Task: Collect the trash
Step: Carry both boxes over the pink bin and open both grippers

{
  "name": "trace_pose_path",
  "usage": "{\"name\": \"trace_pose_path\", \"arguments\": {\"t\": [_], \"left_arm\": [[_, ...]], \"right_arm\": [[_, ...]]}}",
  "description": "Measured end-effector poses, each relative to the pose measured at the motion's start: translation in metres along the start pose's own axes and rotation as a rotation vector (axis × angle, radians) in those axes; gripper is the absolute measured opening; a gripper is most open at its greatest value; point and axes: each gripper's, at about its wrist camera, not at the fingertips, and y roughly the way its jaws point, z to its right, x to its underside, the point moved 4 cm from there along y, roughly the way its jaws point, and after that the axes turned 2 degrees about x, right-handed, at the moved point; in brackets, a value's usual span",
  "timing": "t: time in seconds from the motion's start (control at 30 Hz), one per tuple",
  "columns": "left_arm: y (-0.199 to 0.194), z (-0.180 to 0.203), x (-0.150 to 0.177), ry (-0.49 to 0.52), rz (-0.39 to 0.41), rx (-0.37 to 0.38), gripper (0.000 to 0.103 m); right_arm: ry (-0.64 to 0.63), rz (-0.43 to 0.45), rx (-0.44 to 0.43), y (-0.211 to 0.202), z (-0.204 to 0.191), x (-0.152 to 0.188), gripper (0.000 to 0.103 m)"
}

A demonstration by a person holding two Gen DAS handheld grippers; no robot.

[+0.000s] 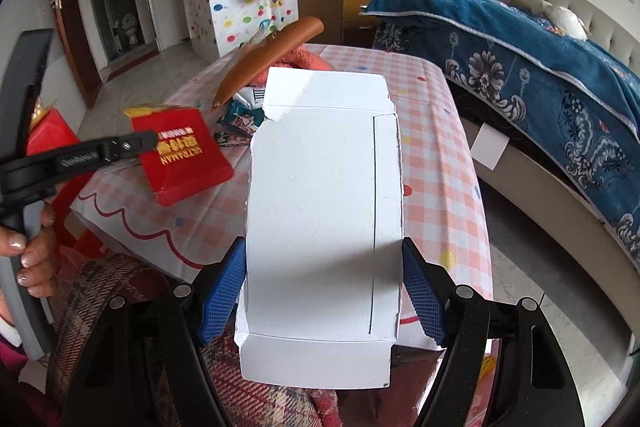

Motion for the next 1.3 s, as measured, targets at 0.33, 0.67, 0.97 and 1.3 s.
{"name": "trace_pose_path", "arguments": {"t": [0.33,0.67,0.97,1.3], "left_arm": [[-0.051,0.040,0.005,0.186,0.090,0.029,0.000],[-0.034,0.143,0.043,0.404,0.057,0.202,0.000],[0.001,0.253,0.098,0.639,-0.053,0.354,0.000],[0.041,0.323,0.144,0.769,-0.169,0.424,0.000]], "right_arm": [[0.059,0.053,-0.016,-0.030,0.007,0.007,0.075],[0.193,0.052,0.126,-0.064,0.059,0.044,0.075],[0.385,-0.010,0.325,-0.087,0.146,0.112,0.075],[0.526,-0.052,0.380,-0.094,0.213,0.172,0.075]]}}
